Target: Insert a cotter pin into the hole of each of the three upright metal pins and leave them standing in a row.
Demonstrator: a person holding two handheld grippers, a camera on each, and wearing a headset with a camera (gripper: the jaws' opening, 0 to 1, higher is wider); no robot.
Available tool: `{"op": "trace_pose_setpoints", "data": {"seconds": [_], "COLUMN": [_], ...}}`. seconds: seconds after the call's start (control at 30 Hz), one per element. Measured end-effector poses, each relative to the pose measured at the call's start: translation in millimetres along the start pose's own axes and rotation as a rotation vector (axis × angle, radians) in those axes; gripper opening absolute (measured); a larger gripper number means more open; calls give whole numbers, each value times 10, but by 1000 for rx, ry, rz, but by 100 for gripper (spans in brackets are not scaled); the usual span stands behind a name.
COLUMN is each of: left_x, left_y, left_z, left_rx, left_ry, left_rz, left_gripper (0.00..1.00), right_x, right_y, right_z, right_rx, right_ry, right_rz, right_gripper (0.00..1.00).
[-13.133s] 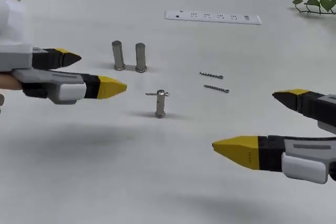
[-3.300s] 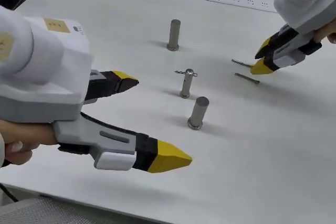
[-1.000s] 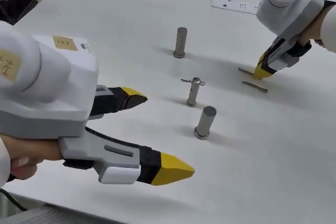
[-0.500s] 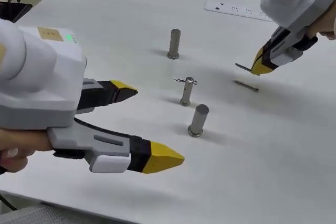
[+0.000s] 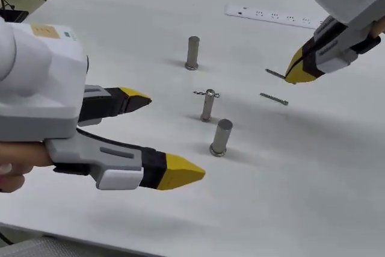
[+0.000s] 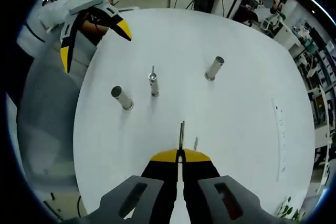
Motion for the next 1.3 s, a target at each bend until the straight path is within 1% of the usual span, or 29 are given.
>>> {"op": "trace_pose_setpoints", "data": {"seconds": [0.03, 0.1, 0.13, 0.17, 0.2, 0.23, 0.37, 0.43, 0.47, 0.53, 0.63, 0.67, 0.77, 0.87, 0.9, 1.03, 1.17, 1.2, 1.3], "left_x": [1, 2, 3, 10, 22, 40, 102, 113, 121, 157, 164, 198, 205, 218, 221, 190, 181, 180, 207], "left_y": [3, 7, 8, 7, 3, -3, -31, -39, -39, -60, -78, -98, -122, -145, -163, -194, -204, -210, -236], "left_z": [-5, -9, -13, -17, -21, -23, -37, -43, -48, -61, -72, -78, -88, -88, -79, -60, -52, -51, -57], "left_rx": [2, 4, 5, 5, 5, 4, 2, 4, 5, 6, 8, 7, 7, 6, 2, -6, -14, -14, -10], "left_ry": [-1, 0, 0, -1, -2, -2, -6, -4, -6, -8, -6, -6, -7, -4, 1, 12, 15, 17, 18], "left_rz": [-2, -1, -2, -3, -3, -3, -2, -1, 1, 5, 12, 13, 22, 27, 30, 49, 61, 63, 69], "left_gripper": [83, 82, 82, 82, 82, 82, 81, 81, 81, 81, 81, 81, 80, 79, 79, 78, 77, 76, 74], "right_x": [-45, -48, -74, -68, -89, -147, -320, -371, -429, -480, -560, -589, -661, -709, -747, -841, -888, -888, -902], "right_y": [33, 48, 64, 51, 59, 84, 137, 151, 167, 183, 202, 209, 217, 227, 233, 249, 283, 293, 305], "right_z": [-29, -37, -53, -42, -48, -71, -105, -115, -129, -143, -171, -186, -220, -250, -280, -343, -399, -414, -429], "right_rx": [13, 25, 45, 50, 54, 66, 77, 82, 85, 90, 93, 98, 114, 120, 133, 152, 169, 182, 190], "right_ry": [-1, -7, -12, -14, -15, -9, -14, -13, -14, -16, -11, -9, -11, -8, -6, 2, 6, 0, -2], "right_rz": [8, 11, 20, 19, 18, 16, -2, -7, -9, -11, -8, -8, -17, -15, -16, -24, -19, -7, 0], "right_gripper": [0, 0, 0, 0, 0, 0, 0, 0, 0, 0, 0, 0, 0, 0, 0, 0, 0, 0, 0]}}
Point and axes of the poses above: the centre of the closed fingertips' face, and the gripper's own axes: y roughly backward along the fingers, x roughly to its right, z roughly out of its underside, the point moved 9 cm from there along y, roughly backward along the fingers, and after that the axes turned 14 degrees about y, right-handed, at the moved point
